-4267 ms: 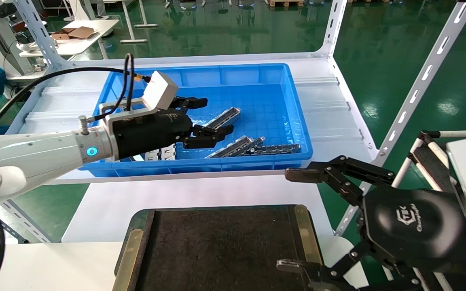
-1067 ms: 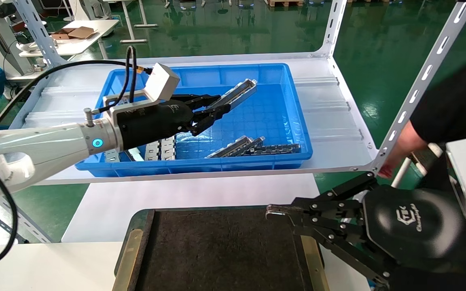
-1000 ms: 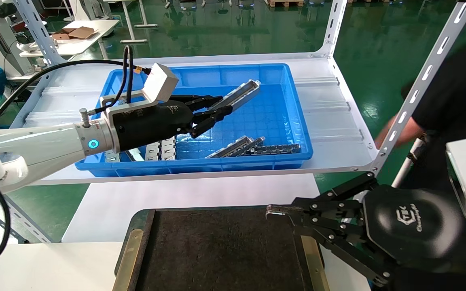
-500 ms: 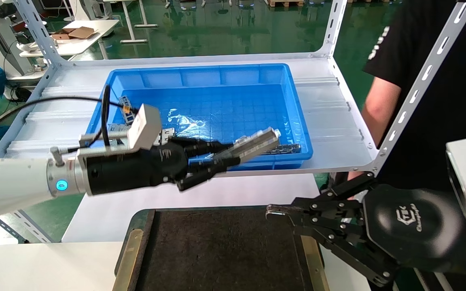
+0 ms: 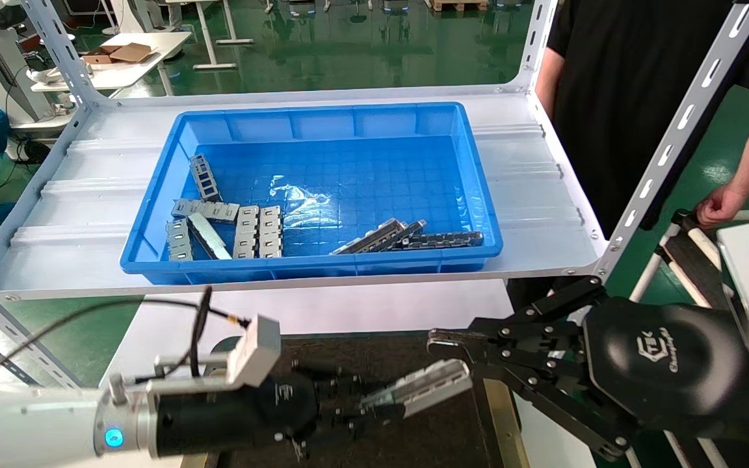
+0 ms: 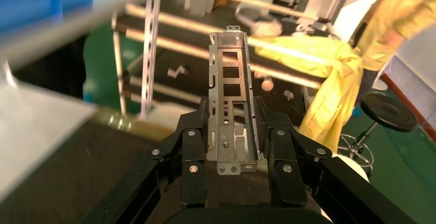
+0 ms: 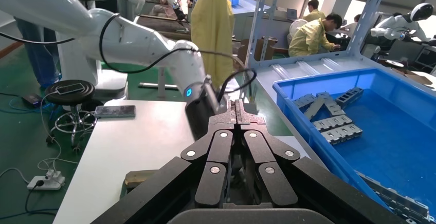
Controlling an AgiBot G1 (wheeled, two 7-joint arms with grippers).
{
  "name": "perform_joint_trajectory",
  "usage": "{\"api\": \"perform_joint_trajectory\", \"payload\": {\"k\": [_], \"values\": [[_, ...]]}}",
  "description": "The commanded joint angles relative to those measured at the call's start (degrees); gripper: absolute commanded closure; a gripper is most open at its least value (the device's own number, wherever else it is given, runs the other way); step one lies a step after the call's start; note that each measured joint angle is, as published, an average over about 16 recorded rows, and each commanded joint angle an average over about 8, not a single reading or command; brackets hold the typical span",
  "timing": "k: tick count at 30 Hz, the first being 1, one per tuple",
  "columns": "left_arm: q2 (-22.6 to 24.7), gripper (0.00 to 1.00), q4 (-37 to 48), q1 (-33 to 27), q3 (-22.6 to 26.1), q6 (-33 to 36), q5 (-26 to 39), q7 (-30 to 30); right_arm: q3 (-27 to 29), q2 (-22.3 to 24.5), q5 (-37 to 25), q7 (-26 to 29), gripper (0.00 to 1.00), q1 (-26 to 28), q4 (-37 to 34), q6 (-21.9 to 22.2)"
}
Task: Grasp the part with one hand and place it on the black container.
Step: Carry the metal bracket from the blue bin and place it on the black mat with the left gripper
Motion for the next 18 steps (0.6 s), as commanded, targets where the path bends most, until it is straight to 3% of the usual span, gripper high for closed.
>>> {"api": "perform_joint_trajectory", "payload": {"k": [1, 10, 18], "values": [[-0.61, 1.00, -2.41, 3.19, 0.05, -1.83, -0.15, -1.45, 0.00, 0.00, 0.00, 0.00, 1.00, 0.00, 0.00, 0.00], [0.75, 1.00, -12.47, 14.58, 0.63, -24.71, 3.85, -9.81, -0.02, 0.01, 0.01, -0.01, 1.00, 0.00, 0.00, 0.01], [5.10, 1.00, -17.44, 19.11, 2.69, -42.46, 7.99, -20.70, -0.03, 0.01, 0.02, -0.01, 1.00, 0.01, 0.00, 0.01]]}}
